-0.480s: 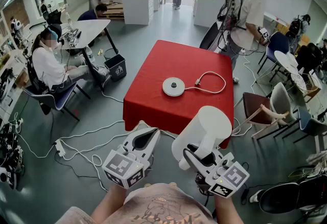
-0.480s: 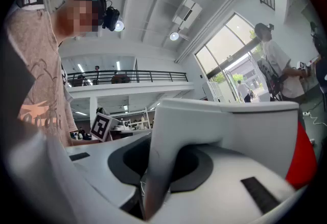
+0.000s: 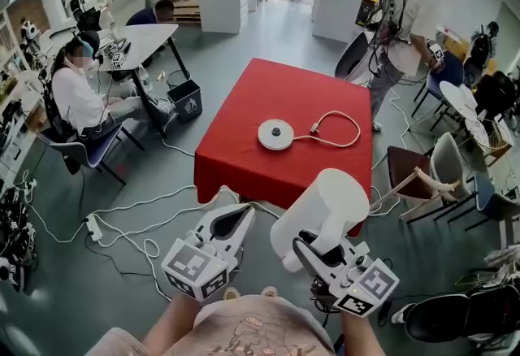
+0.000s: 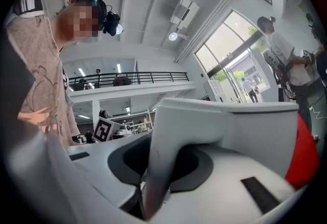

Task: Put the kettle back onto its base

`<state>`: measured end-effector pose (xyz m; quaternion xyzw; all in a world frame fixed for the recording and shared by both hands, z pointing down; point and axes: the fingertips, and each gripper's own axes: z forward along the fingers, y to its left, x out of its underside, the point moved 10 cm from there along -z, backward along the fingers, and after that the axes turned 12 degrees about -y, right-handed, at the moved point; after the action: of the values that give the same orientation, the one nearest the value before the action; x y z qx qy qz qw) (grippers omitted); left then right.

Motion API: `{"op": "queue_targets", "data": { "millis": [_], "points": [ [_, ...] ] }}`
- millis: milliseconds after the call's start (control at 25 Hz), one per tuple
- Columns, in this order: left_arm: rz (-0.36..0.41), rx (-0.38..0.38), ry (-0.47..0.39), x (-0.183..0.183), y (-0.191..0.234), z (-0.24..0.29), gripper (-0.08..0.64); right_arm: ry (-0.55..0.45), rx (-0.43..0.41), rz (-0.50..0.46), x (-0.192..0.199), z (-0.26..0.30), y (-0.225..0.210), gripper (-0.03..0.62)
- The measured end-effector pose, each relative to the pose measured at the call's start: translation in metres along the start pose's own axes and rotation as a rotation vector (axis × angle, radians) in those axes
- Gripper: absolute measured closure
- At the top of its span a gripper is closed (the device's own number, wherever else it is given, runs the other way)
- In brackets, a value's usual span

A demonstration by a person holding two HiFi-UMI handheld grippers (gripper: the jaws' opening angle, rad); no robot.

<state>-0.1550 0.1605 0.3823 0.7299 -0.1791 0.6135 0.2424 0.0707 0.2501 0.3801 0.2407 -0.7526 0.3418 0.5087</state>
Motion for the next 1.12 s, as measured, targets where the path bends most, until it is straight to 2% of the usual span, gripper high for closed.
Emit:
{"op": "queue_targets", "data": {
  "millis": [480, 800, 1120],
  "points": [
    [0.006, -0.059, 0.006, 0.01, -0.015, 0.011, 0.569, 0.028, -0.062, -0.006, -0.012, -0.013, -0.023, 0.483],
    [0.012, -0.092, -0.005, 0.007, -0.004, 0.014, 0.569, 0.014, -0.084, -0.009, -0.016, -0.004, -0.034, 0.482],
    [0.014, -0.079, -0.016, 0.007, 0.015, 0.041, 0.569, 0.006, -0.074, -0.009, -0.019, 0.006, -0.056, 0.482]
  ]
}}
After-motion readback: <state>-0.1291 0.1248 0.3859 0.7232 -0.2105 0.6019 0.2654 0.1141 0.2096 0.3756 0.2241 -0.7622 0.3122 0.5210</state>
